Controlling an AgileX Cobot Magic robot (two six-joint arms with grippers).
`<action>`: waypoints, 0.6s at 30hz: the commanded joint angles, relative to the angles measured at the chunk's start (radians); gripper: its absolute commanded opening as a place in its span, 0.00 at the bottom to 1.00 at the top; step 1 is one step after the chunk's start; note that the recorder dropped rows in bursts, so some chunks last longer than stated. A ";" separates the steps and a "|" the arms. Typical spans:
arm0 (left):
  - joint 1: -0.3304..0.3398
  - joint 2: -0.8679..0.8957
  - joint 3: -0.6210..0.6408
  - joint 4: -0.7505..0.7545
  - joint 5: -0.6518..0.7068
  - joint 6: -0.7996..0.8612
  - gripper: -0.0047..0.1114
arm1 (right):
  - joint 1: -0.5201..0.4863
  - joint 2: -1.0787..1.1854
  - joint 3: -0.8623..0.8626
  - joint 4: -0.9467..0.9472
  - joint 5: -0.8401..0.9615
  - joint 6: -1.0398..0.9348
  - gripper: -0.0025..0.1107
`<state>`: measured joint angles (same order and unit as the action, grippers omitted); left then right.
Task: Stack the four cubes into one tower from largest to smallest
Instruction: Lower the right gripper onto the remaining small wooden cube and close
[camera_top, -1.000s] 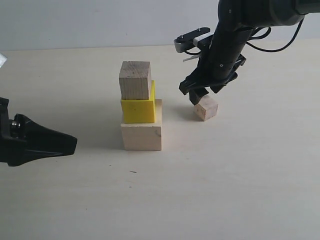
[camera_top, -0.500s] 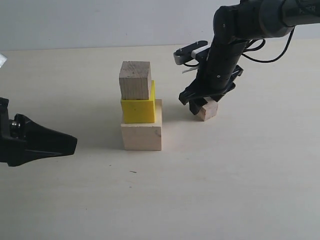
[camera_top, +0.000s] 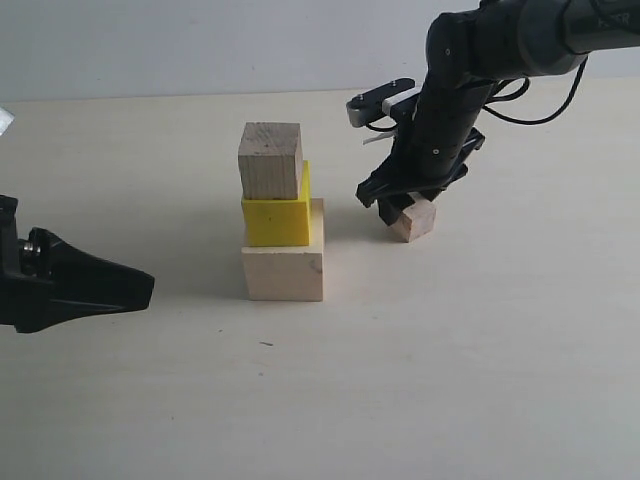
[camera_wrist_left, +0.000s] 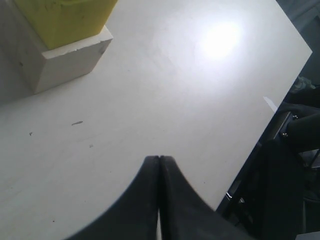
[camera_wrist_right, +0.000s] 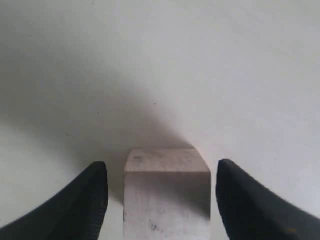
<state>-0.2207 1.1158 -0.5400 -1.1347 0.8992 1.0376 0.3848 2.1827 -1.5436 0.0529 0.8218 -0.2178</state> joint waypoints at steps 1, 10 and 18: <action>0.002 -0.006 -0.006 -0.005 0.004 0.001 0.04 | 0.000 -0.001 0.000 -0.011 -0.008 0.001 0.55; 0.002 -0.006 -0.006 -0.005 0.006 0.001 0.04 | 0.000 0.002 0.000 -0.053 -0.008 0.009 0.55; 0.002 -0.006 -0.006 -0.005 0.006 0.001 0.04 | 0.000 0.012 0.000 -0.028 -0.008 0.012 0.55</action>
<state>-0.2207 1.1158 -0.5400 -1.1347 0.9032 1.0376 0.3848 2.1891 -1.5436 0.0134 0.8218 -0.2069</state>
